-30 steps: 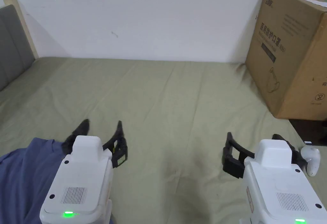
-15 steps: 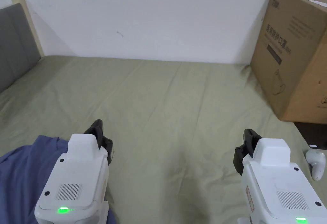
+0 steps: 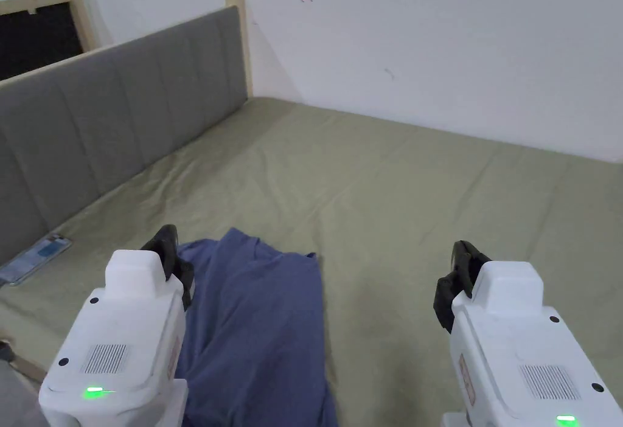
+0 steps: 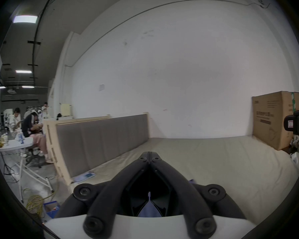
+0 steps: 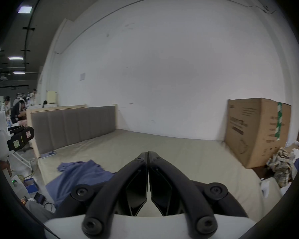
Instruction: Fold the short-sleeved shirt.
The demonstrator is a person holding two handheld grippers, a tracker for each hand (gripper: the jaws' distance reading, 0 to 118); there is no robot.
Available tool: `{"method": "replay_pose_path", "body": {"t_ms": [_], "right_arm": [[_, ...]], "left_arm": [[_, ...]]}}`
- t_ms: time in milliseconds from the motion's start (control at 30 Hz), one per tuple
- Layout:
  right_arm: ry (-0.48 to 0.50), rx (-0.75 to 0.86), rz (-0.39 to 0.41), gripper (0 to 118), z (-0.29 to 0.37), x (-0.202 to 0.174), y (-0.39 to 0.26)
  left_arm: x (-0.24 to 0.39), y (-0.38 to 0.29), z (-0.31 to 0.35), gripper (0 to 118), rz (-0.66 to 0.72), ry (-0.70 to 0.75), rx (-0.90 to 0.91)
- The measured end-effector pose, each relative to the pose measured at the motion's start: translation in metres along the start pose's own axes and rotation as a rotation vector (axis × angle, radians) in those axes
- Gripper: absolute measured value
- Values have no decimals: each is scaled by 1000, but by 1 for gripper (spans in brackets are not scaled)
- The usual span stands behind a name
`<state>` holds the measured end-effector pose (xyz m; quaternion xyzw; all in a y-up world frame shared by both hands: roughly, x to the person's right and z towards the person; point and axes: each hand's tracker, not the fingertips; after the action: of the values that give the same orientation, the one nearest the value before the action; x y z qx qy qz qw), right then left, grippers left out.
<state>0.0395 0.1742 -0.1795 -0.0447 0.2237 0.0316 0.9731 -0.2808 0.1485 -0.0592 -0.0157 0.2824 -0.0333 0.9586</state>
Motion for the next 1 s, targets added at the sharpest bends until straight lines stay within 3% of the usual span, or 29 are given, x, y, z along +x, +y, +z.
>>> {"method": "replay_pose_path", "body": {"t_ms": [167,333,500,833,900,933,1000], "right_arm": [[103,-7,0,0,-13,-44,0],[151,-13,22,0,-14,-62,-3],[144,-12,28,0,-14,-56,-5],[42,-48,61,0,-19,-15,-12],[18,-60,66,0,-21,-6,-14],[5,-67,68,0,-22,-1,-16],[-18,-82,71,0,-24,7,-19]], "left_arm": [[-53,-4,8,0,-8,101,-17],[-81,-7,12,0,0,143,-37],[-83,-10,-3,0,22,120,-88],[-26,-39,-101,0,105,-142,-438],[-12,-53,-125,25,112,-160,-546],[-5,-61,-137,63,101,-184,-627],[15,-72,-149,104,102,-207,-747]]}}
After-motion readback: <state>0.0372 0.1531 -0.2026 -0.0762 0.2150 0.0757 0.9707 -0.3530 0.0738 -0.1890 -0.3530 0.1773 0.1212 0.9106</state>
